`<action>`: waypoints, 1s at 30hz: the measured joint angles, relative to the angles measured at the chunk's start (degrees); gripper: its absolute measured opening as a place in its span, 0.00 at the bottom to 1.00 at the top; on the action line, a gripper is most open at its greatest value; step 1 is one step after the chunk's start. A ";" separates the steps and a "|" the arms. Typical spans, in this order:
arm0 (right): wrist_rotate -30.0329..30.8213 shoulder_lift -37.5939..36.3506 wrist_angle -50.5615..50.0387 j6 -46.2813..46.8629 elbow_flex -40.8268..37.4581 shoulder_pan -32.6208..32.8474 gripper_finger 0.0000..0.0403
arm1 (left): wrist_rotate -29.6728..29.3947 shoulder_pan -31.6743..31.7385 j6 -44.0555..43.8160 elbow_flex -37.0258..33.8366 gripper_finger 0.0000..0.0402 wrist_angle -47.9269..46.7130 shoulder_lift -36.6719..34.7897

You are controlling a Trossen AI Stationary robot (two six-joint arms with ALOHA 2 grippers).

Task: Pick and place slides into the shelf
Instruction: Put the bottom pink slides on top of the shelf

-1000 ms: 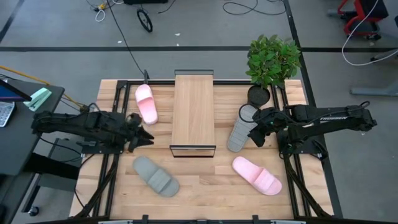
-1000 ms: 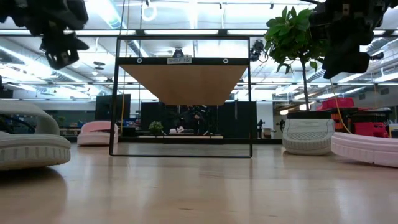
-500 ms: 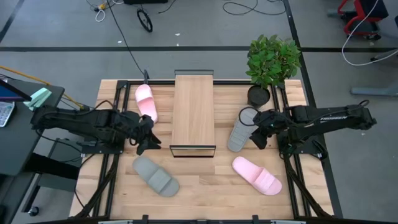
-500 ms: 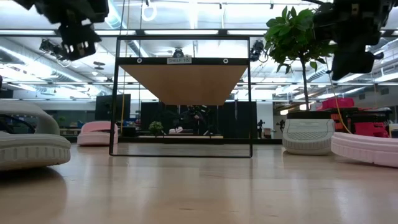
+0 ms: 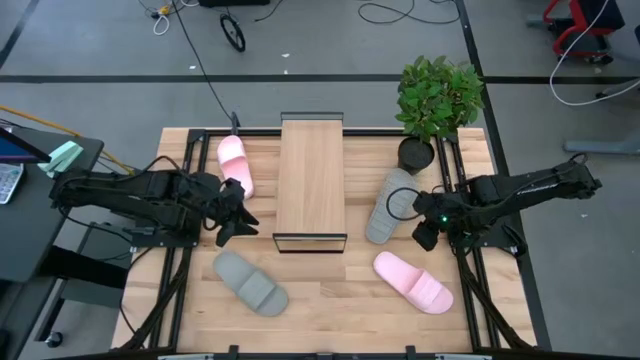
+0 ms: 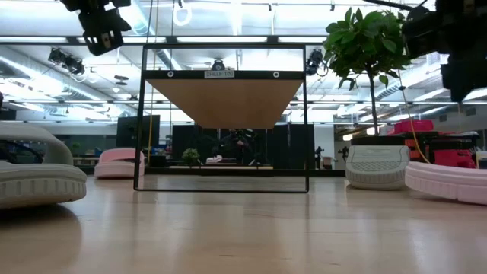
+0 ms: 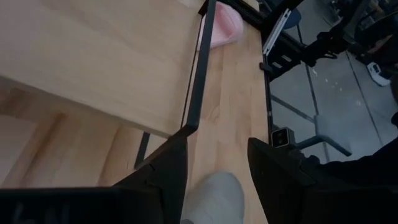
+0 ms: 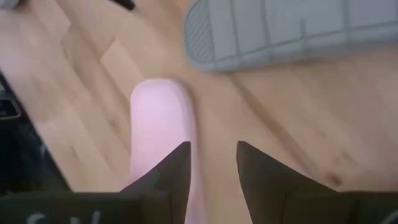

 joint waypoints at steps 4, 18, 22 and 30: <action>1.12 0.00 0.14 3.66 0.00 2.98 0.34 | 0.02 0.00 0.97 0.00 0.43 0.07 0.00; 4.60 4.23 3.03 24.04 0.00 17.63 0.34 | -0.55 0.00 5.82 -0.04 0.43 0.12 0.00; 3.00 8.02 6.56 33.14 0.00 22.57 0.34 | -0.61 0.02 6.49 -0.07 0.43 0.14 0.00; -1.47 13.74 9.91 55.19 0.00 33.71 0.33 | -0.62 0.02 9.61 -0.07 0.43 0.16 0.00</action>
